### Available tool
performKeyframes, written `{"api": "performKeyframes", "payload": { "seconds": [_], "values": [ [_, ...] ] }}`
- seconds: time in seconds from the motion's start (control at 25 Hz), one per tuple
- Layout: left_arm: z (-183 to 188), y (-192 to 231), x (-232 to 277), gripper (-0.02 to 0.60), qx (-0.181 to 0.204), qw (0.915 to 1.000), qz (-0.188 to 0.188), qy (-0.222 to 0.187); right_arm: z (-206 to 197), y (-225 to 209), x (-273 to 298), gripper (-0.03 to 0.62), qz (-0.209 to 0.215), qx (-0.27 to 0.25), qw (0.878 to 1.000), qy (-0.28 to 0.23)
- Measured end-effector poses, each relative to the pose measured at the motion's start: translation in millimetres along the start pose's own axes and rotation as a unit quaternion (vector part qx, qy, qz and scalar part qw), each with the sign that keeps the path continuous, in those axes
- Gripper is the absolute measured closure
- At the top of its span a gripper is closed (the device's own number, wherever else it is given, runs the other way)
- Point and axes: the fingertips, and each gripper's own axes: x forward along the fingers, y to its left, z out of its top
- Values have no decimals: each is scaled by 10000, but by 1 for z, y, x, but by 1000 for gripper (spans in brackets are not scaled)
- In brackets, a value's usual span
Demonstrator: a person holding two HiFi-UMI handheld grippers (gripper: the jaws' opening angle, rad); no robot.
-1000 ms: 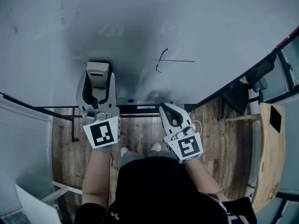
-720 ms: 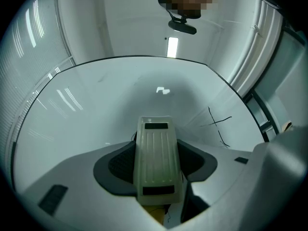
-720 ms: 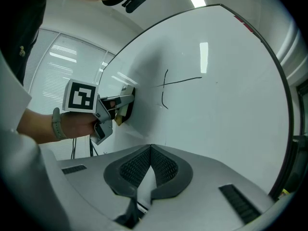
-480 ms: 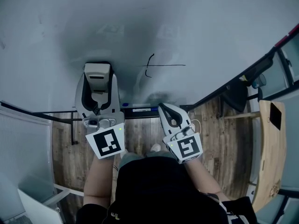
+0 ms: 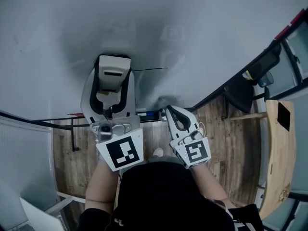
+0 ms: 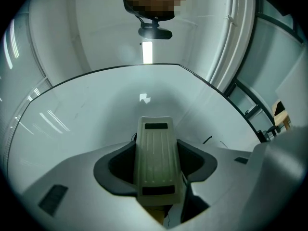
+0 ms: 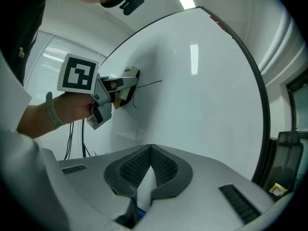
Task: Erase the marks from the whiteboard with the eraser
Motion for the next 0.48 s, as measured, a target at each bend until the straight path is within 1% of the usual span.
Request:
{"api": "performKeyframes", "payload": {
  "seconds": [0.08, 0.16, 0.2, 0.28, 0.36, 0.48],
  "values": [
    [5, -15, 3, 325, 59, 9999, -100, -26, -3, -7, -5, 566, -48, 13, 10000, 38],
    [9, -37, 6, 325, 126, 9993, -324, -110, -8, -12, -9, 568, -123, 28, 9999, 118],
    [12, -51, 8, 325, 196, 9986, -462, -176, -8, -15, -11, 566, -136, 39, 9999, 74],
    [20, -85, 13, 325, 388, 9959, -748, -328, -12, -26, -19, 566, -218, 69, 9997, 86],
    [27, -119, 17, 325, 496, 9926, -993, -501, -14, -38, -28, 566, -347, 116, 9993, 112],
    [29, -151, 18, 325, 547, 9894, -1170, -667, -13, -49, -38, 566, -461, 158, 9988, -4]
  ]
}}
